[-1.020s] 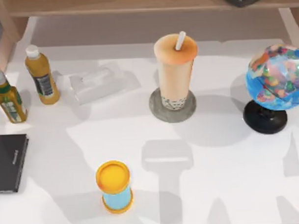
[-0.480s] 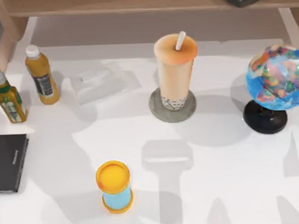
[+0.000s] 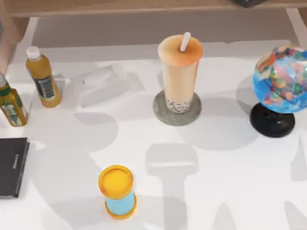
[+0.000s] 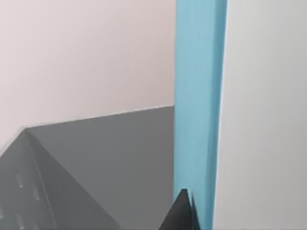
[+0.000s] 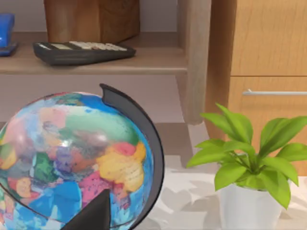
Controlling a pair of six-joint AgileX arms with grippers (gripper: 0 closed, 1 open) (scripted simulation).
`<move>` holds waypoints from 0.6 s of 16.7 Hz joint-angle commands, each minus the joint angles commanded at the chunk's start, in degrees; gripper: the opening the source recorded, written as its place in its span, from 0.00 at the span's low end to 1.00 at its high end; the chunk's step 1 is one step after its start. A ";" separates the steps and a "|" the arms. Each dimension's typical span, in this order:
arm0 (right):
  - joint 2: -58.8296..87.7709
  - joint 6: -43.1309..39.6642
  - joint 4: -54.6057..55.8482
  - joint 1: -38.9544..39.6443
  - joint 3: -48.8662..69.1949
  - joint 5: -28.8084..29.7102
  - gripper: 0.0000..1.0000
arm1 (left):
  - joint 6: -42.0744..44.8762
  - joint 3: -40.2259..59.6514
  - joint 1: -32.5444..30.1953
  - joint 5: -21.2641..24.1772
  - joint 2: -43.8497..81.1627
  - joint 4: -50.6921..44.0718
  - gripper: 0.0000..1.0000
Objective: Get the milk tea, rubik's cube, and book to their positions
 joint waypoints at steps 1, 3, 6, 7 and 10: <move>0.00 0.00 0.00 0.00 0.00 0.00 1.00 | 3.54 -2.06 0.27 0.37 -2.15 0.12 0.00; 0.00 0.00 0.00 0.00 0.00 0.00 1.00 | 11.97 -7.26 0.96 1.06 -7.07 0.45 0.00; 0.00 0.00 0.00 0.00 0.00 0.00 1.00 | 26.89 -17.25 2.21 1.76 -15.49 1.22 0.00; 0.00 0.00 0.00 0.00 0.00 0.00 1.00 | 32.22 -21.01 2.64 1.90 -18.42 1.55 0.00; 0.00 0.00 0.00 0.00 0.00 0.00 1.00 | 48.66 -33.05 3.79 2.17 -26.93 2.52 0.00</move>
